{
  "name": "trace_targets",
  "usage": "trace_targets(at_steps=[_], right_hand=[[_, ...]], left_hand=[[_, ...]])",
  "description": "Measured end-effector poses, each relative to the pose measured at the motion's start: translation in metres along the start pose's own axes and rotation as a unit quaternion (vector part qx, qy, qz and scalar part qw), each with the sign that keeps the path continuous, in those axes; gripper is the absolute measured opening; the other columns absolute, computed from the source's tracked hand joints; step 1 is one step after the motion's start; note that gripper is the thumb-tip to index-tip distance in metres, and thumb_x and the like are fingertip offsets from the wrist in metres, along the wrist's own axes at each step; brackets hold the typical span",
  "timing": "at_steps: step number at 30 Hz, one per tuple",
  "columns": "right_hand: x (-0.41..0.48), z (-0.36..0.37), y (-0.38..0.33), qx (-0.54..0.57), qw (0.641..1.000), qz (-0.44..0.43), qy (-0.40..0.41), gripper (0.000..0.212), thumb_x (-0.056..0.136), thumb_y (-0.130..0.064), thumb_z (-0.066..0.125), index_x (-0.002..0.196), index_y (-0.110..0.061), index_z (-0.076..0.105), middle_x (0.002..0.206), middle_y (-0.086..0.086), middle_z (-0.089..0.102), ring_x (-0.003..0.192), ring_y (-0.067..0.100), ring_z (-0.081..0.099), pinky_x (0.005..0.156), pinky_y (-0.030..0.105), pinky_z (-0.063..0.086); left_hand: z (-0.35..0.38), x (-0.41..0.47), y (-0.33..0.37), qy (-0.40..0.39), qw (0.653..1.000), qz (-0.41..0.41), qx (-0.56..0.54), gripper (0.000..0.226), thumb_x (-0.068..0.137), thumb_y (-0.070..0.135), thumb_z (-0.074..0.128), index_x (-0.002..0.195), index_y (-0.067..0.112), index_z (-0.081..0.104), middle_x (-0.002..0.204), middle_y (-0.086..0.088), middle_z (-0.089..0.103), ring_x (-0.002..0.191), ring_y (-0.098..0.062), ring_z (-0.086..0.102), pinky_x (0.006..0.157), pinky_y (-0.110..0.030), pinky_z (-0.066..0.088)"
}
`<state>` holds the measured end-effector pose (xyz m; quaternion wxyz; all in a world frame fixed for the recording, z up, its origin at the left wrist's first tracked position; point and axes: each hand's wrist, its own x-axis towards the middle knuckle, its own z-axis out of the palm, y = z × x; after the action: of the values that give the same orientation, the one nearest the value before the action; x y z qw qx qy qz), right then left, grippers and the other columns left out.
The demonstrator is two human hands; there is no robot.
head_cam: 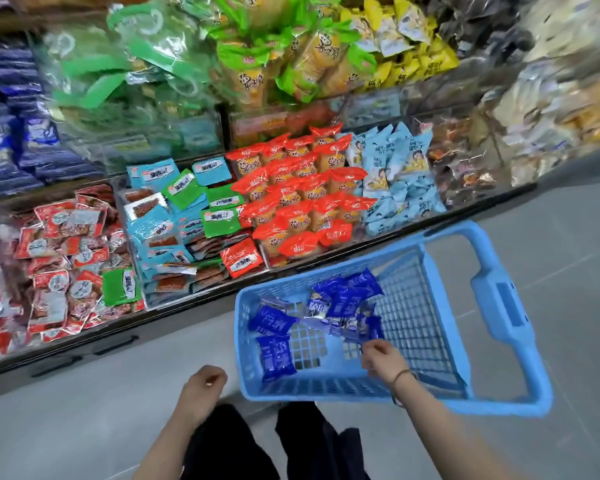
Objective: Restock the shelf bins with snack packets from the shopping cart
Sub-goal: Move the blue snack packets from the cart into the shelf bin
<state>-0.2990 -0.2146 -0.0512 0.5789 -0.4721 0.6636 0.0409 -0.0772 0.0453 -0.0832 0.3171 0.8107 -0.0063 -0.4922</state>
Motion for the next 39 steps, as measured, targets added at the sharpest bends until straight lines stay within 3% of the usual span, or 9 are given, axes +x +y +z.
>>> trace_targets(at_steps=[5,8,14,18,26,32,34,36,39], right_hand=[[0.069,0.009,-0.027,-0.151,0.985,-0.077,0.032,0.009,0.089,-0.01,0.057,0.082,-0.01,0.05,0.065,0.004,0.05,0.058,0.019,0.047,0.053,0.025,0.038],[0.109,0.026,-0.032,-0.213,0.971,-0.081,0.073,0.038,0.081,-0.023,0.069,0.11,-0.006,0.051,0.112,0.014,0.049,0.097,0.029,0.054,0.082,0.037,0.044],[0.169,0.085,-0.029,-0.271,0.947,-0.041,0.169,0.112,0.064,-0.044,0.08,0.147,-0.015,0.011,0.154,0.015,0.006,0.137,0.038,0.02,0.102,0.054,0.035],[0.192,0.124,-0.024,-0.285,0.928,-0.038,0.237,0.114,0.064,-0.052,0.078,0.147,-0.023,0.006,0.157,0.006,-0.006,0.141,0.033,0.009,0.1,0.059,0.037],[0.192,0.126,-0.014,-0.152,0.935,-0.148,0.285,0.102,0.058,-0.035,0.086,0.139,-0.007,0.031,0.148,0.009,0.029,0.136,0.031,0.024,0.106,0.05,0.034],[0.139,0.079,0.001,0.047,0.975,-0.192,0.1,0.078,0.063,-0.005,0.082,0.128,-0.017,0.039,0.12,0.006,0.05,0.109,0.007,0.055,0.09,0.024,0.049],[0.118,0.064,0.001,0.113,0.975,-0.183,0.06,0.066,0.067,0.0,0.079,0.121,-0.019,0.046,0.098,-0.001,0.052,0.081,-0.005,0.058,0.067,0.009,0.05],[0.099,0.052,0.002,0.144,0.978,-0.151,0.028,0.063,0.067,-0.007,0.082,0.118,-0.025,0.051,0.096,-0.008,0.057,0.084,-0.004,0.058,0.073,0.013,0.05],[0.077,0.038,0.001,0.219,0.963,-0.115,-0.104,0.059,0.056,-0.014,0.081,0.111,-0.027,0.063,0.096,-0.006,0.068,0.091,0.014,0.063,0.079,0.029,0.052]], left_hand=[[0.045,0.045,0.039,0.054,0.998,0.023,-0.026,0.015,0.088,0.02,0.065,0.098,0.03,0.058,0.103,-0.009,0.069,0.073,-0.011,0.063,0.06,-0.021,0.044],[0.06,0.087,0.054,0.099,0.995,-0.007,-0.002,0.047,0.093,0.031,0.058,0.135,0.016,0.043,0.103,-0.007,0.067,0.071,-0.02,0.061,0.053,-0.025,0.039],[0.08,0.123,0.052,0.185,0.982,-0.005,-0.039,0.023,0.095,0.03,0.052,0.082,0.011,0.051,0.066,-0.018,0.054,0.064,-0.039,0.056,0.059,-0.035,0.042],[0.084,0.127,0.039,0.214,0.975,0.036,-0.035,0.025,0.095,0.021,0.051,0.071,0.015,0.046,0.051,-0.005,0.047,0.044,-0.025,0.043,0.049,-0.03,0.036],[0.086,0.127,0.044,0.225,0.971,0.067,-0.039,0.01,0.095,0.019,0.051,0.094,0.013,0.058,0.06,-0.003,0.056,0.045,-0.017,0.049,0.045,-0.03,0.04],[0.091,0.084,0.049,0.282,0.939,0.174,-0.09,0.047,0.09,0.016,0.055,0.134,0.021,0.039,0.129,0.02,0.043,0.125,-0.01,0.041,0.09,-0.016,0.036],[0.109,0.067,0.057,0.231,0.94,0.225,-0.114,0.038,0.086,0.017,0.054,0.122,0.029,0.049,0.122,0.031,0.046,0.117,0.002,0.045,0.091,-0.01,0.036],[0.129,0.06,0.071,0.147,0.964,0.192,-0.115,0.029,0.09,0.014,0.06,0.111,0.033,0.055,0.117,0.019,0.056,0.102,0.009,0.054,0.083,-0.004,0.04],[0.147,0.069,0.103,-0.106,0.959,-0.076,-0.25,0.024,0.093,0.036,0.057,0.11,0.02,0.059,0.115,-0.006,0.063,0.101,-0.016,0.061,0.093,-0.031,0.048]])
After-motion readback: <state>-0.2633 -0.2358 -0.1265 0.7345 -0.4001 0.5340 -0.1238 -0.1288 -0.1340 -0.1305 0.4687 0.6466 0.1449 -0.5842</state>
